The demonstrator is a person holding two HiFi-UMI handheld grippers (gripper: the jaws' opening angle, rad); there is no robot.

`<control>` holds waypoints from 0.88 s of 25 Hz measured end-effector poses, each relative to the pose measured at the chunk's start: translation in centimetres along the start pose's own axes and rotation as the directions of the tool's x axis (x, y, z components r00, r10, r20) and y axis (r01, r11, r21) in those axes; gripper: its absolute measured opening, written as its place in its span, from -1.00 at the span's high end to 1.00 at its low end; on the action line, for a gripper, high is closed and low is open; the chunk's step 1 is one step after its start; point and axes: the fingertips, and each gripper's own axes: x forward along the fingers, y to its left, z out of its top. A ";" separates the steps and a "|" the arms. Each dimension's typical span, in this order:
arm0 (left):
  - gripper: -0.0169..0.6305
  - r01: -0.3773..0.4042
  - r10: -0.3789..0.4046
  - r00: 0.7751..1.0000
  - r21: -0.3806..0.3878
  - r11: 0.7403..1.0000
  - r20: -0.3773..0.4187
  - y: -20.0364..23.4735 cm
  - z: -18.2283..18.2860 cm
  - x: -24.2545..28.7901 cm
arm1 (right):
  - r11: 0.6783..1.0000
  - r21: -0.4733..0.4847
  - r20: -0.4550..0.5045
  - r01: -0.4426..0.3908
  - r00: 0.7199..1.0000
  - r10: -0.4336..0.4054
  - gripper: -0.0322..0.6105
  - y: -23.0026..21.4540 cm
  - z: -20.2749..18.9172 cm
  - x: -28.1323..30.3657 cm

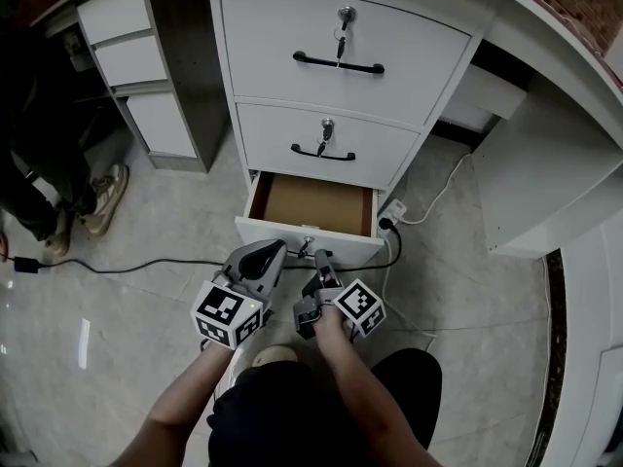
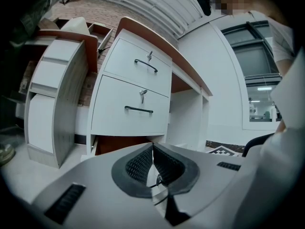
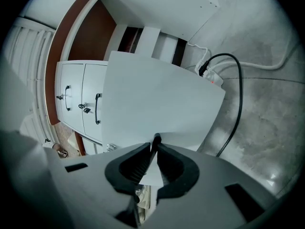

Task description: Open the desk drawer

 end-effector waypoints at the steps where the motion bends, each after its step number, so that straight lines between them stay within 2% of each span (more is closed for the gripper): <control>1: 0.91 0.004 -0.004 1.000 0.006 1.000 0.001 -0.1 0.3 -0.1 | 1.000 0.000 0.001 -0.001 1.000 0.001 0.75 0.0 -0.2 -0.3; 11: 0.91 0.017 -0.018 1.000 0.029 0.999 0.016 -0.4 2.2 0.1 | 1.000 -0.023 0.012 -0.015 1.000 0.016 0.74 -0.4 -1.7 -3.1; 17: 0.91 0.027 -0.028 1.000 0.031 0.999 0.009 -0.9 2.0 0.4 | 0.998 -0.038 -0.016 0.045 0.999 -0.046 0.74 -2.9 -2.9 -4.0; 22: 0.91 0.032 -0.032 0.999 0.034 0.999 -0.009 -1.0 1.2 0.9 | 0.996 -0.070 -0.015 0.054 0.998 -0.055 0.74 -3.9 -3.3 -4.1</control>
